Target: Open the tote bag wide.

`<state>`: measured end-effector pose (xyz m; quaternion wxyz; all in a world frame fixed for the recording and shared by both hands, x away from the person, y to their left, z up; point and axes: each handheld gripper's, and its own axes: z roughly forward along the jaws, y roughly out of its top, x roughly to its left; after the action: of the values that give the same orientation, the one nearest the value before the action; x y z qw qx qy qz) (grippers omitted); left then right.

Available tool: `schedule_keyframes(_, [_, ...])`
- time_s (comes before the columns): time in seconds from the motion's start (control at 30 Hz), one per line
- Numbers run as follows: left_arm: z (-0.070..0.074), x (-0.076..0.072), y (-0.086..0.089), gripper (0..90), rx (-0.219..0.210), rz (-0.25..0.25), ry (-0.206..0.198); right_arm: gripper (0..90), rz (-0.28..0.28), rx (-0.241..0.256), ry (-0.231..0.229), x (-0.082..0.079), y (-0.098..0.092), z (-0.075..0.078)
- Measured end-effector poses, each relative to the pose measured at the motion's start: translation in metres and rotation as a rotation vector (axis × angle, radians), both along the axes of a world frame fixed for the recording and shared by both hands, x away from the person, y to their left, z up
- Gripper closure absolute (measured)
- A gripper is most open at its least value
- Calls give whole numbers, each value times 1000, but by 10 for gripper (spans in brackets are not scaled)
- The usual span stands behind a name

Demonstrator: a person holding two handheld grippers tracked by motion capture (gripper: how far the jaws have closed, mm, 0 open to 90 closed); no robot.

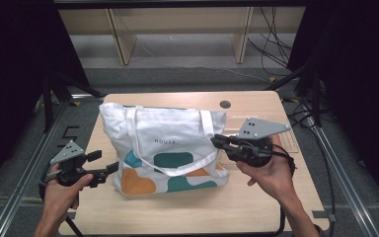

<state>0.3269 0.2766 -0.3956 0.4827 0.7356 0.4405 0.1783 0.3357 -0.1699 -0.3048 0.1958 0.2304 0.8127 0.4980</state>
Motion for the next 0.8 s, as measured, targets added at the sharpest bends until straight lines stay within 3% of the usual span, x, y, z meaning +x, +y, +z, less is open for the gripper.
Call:
schedule_keyframes(0.07, [0,0,0,192,6,4,0,843,24,-8,-6,-7,0,-3])
schedule_keyframes(0.2, [-2,0,2,193,6,3,1,848,67,-14,31,-20,2,-17])
schedule_keyframes(0.23, [-2,0,2,193,6,5,3,849,82,-24,26,-23,3,-22])
schedule_keyframes(0.27, [-3,0,3,193,7,9,4,851,96,-34,63,-29,4,-36])
schedule_keyframes(0.33, [-3,0,2,194,3,8,9,851,99,-48,68,-29,5,-40])
schedule_keyframes(0.4, [-3,0,2,195,8,0,5,852,121,-80,90,-29,7,-55])
schedule_keyframes(0.6, [-3,0,3,195,9,0,5,856,144,-126,125,-28,12,-71])
schedule_keyframes(0.7, [-6,0,2,195,-12,8,1,857,141,-154,168,-24,16,-85])
schedule_keyframes(0.8, [-6,0,3,195,-5,-1,15,858,158,-187,205,-20,23,-103])
